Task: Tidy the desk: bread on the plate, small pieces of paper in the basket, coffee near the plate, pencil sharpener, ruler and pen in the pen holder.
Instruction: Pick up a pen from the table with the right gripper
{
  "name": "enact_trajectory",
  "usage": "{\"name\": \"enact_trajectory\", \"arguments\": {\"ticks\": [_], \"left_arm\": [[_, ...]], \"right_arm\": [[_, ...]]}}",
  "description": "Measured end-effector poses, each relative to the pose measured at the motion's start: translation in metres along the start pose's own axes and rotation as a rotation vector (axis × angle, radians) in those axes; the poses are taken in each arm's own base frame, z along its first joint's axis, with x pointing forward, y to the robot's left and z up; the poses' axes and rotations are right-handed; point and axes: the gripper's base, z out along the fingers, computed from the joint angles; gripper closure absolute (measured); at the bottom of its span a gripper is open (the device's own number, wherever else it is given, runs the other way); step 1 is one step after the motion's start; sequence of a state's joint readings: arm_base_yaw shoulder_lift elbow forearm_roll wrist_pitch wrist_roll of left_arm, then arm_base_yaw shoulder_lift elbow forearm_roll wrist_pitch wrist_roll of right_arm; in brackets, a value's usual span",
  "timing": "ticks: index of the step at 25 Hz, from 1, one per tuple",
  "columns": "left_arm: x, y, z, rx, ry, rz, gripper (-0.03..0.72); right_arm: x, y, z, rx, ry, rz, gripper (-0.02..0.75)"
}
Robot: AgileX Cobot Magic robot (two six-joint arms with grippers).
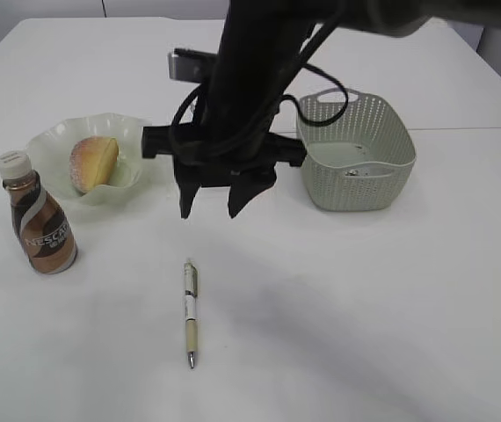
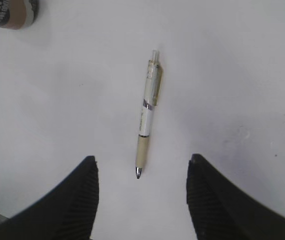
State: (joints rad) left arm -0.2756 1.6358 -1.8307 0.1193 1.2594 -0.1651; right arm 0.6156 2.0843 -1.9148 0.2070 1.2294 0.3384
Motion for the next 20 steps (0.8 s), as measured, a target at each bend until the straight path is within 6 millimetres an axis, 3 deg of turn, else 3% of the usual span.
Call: {"name": "enact_trajectory", "arguments": {"ticks": [13, 20], "left_arm": [[0.0, -0.001, 0.0, 0.009, 0.001, -0.003, 0.318], [0.0, -0.001, 0.0, 0.007, 0.001, -0.002, 0.318]], "right_arm": [[0.013, 0.017, 0.103, 0.07, 0.197, 0.101, 0.321], [-0.003, 0.024, 0.116, 0.048, 0.16, 0.092, 0.321]]}}
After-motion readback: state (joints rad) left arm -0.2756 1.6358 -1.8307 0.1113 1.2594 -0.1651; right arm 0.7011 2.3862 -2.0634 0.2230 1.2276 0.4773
